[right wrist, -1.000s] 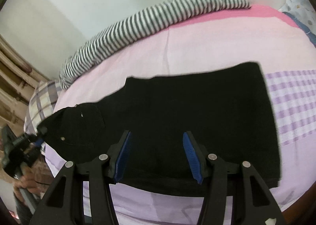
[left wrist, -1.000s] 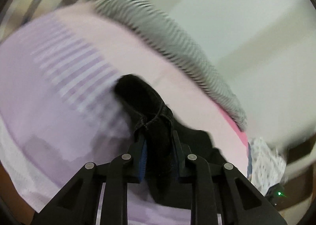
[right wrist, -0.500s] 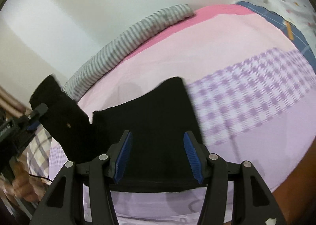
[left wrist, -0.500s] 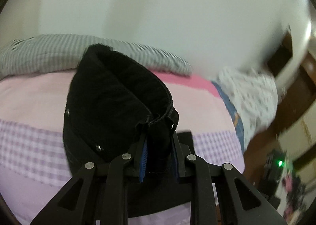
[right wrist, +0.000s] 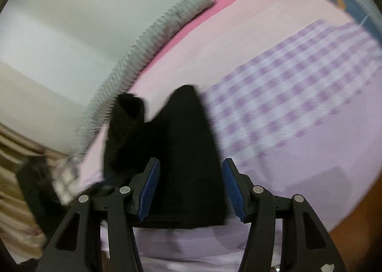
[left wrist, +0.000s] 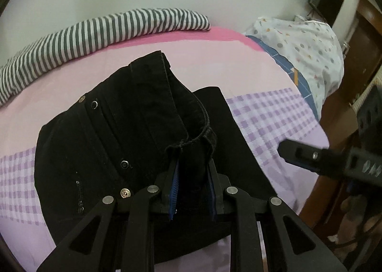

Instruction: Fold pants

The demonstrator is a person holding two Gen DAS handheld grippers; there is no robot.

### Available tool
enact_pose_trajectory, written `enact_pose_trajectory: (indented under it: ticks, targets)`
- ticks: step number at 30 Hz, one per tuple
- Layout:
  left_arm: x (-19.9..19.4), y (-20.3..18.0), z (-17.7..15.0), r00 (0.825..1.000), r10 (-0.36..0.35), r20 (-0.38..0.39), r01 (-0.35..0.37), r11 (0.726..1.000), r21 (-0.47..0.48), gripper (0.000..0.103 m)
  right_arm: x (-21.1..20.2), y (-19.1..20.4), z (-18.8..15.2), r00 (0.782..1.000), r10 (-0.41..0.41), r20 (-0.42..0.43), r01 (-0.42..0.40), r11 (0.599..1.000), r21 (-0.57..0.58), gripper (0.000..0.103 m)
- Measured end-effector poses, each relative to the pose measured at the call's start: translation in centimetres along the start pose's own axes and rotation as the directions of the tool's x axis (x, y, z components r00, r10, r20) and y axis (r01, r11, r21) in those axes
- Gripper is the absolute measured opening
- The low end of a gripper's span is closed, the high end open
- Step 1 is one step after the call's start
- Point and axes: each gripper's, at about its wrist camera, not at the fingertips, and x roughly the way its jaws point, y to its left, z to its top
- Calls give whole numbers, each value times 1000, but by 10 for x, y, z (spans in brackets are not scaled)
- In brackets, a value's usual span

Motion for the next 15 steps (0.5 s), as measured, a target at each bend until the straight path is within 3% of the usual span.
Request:
enact_pose_trajectory:
  ticks: [3,5,8,12,15]
  targets:
    - [-2,3,-5,1000,-25,0,25,999,29,27,17,4,6,990,130,-50,-128,991,36,53]
    - [-5,4,-4,998,-56,0,56,998,30,32,27,6,8,984,165,-70,-162,985,52,53]
    - [-12,7,-7,993,-113,-14,114,993,26,33,42,11,9,982,158,-101,-155,987,39,53]
    - [-33,19,-14,991,-132,-21,132,991,33,35,54,14,6,975,177,-132,-172,984,49,53]
    - [-50,43,-18,994,-110,1,110,994,-13,42,54,15,5,977,162,-140,-158,987,36,53]
